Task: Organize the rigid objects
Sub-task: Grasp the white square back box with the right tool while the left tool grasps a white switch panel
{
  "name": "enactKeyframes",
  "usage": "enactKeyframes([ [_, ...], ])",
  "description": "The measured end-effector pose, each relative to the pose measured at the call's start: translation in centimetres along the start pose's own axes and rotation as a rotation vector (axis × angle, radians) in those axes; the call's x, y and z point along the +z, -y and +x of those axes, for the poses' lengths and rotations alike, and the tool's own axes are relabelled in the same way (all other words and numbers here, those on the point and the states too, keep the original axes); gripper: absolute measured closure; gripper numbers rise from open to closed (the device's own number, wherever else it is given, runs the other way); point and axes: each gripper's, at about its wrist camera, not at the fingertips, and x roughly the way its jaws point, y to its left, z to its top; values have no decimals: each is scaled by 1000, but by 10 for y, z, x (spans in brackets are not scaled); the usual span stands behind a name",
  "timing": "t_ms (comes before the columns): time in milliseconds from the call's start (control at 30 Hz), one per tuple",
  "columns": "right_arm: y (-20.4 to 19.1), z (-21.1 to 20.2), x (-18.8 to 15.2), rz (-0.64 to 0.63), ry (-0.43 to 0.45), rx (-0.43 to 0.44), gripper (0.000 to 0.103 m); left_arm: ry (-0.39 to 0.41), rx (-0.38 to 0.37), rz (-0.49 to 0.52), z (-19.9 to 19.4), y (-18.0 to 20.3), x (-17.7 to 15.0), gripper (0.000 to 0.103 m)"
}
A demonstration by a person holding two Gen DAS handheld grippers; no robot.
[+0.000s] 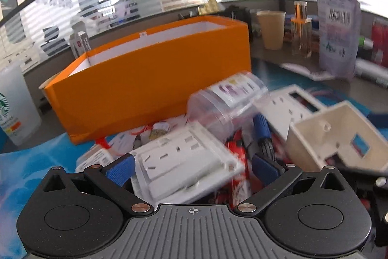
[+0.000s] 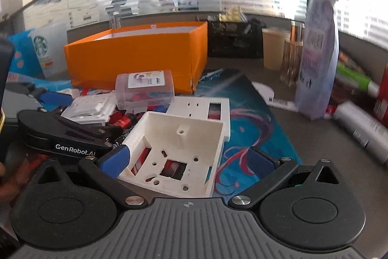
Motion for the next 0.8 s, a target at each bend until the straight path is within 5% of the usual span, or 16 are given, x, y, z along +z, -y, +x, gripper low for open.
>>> enactKeyframes([
  [33,2,1,1,11,-9,18,2,8,-3,-4,1,-2,0,5],
  [100,8,4,3,45,-39,66,32,15,0,-11,2,-6,1,32],
  [333,16,6,5,41,-37,64,93,15,-31,-36,2,-13,0,40],
  [667,11,-1,13,6,-49,123,97,22,-118,-154,-19,-41,1,53],
  [733,8,-4,11,3,-33,146,84,28,-97,-163,-22,-45,-2,53],
  [767,9,-9,12,37,-9,174,53,31,-104,-177,-23,-47,-3,53],
  [800,10,-13,13,62,14,194,54,35,-118,-199,-25,-52,-4,53],
])
